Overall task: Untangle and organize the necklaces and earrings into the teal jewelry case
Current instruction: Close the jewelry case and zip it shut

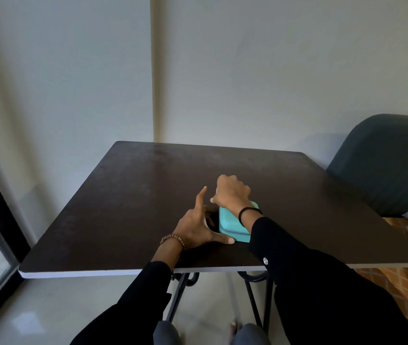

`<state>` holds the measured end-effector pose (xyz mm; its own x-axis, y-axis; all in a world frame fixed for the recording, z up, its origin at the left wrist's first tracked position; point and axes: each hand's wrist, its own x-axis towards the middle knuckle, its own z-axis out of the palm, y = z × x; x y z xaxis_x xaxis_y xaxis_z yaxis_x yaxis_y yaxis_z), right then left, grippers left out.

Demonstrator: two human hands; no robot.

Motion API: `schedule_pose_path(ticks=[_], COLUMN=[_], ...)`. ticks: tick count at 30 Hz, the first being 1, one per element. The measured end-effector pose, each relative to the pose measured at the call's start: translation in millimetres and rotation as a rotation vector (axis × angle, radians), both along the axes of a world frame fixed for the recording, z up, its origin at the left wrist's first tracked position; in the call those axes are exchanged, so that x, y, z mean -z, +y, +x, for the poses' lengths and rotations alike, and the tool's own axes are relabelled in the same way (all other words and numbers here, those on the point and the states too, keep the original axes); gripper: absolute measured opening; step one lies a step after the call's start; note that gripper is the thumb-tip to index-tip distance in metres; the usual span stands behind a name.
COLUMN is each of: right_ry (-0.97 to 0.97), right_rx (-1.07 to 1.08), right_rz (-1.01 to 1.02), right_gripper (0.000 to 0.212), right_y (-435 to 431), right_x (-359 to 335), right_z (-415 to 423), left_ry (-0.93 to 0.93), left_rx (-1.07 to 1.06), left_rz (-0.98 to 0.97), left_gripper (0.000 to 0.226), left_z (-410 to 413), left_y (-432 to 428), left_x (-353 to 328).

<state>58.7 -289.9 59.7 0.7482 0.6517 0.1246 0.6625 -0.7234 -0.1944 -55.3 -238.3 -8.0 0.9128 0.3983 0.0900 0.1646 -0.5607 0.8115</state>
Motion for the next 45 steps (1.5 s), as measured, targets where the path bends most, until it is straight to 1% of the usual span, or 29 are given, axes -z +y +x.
schedule_pose_path(ticks=[3, 7, 9, 11, 15, 19, 22, 28, 31, 36, 41, 45], right_ry=[-0.002, 0.081, 0.147, 0.253, 0.339, 0.368, 0.392, 0.477, 0.454, 0.293, 0.136, -0.026], right_rx=[0.011, 0.023, 0.015, -0.01, -0.033, -0.021, -0.013, -0.02, -0.055, -0.182, -0.329, -0.422], right_rz=[-0.029, -0.028, -0.024, -0.027, -0.039, -0.03, -0.04, -0.045, -0.012, -0.014, -0.1, -0.183], right_gripper=[0.027, 0.034, 0.039, 0.043, 0.028, 0.024, 0.023, 0.029, 0.033, 0.034, 0.03, 0.024], right_y=[0, 0, 0, -1, -3, -2, -5, -12, -10, -7, 3, 4], right_x=[-7, -15, -18, -20, -24, -25, -25, -27, -26, -24, -23, -19], right_z=[8, 22, 27, 32, 37, 43, 48, 54, 51, 35, 19, 3], left_ry=[0.004, 0.011, 0.012, 0.014, 0.015, 0.02, 0.031, 0.067, 0.079, 0.097, 0.134, 0.11], left_rx=[0.006, 0.017, 0.016, 0.009, 0.007, 0.014, 0.015, 0.03, 0.023, 0.022, 0.025, -0.004], left_rz=[0.012, 0.016, 0.016, 0.015, 0.026, 0.038, 0.043, 0.054, 0.039, 0.055, 0.07, 0.05], left_gripper=[0.147, 0.147, 0.147, 0.146, 0.145, 0.145, 0.144, 0.141, 0.144, 0.149, 0.153, 0.154], left_z=[0, 0, 0, 0, 0, 0, 1, 2, 2, 3, 4, 4], left_y=[0, 1, 1, 1, 2, 2, 2, 0, -1, -3, -1, -3], left_x=[-1, -1, -1, -2, -2, -2, -3, -4, -4, -5, -3, -3])
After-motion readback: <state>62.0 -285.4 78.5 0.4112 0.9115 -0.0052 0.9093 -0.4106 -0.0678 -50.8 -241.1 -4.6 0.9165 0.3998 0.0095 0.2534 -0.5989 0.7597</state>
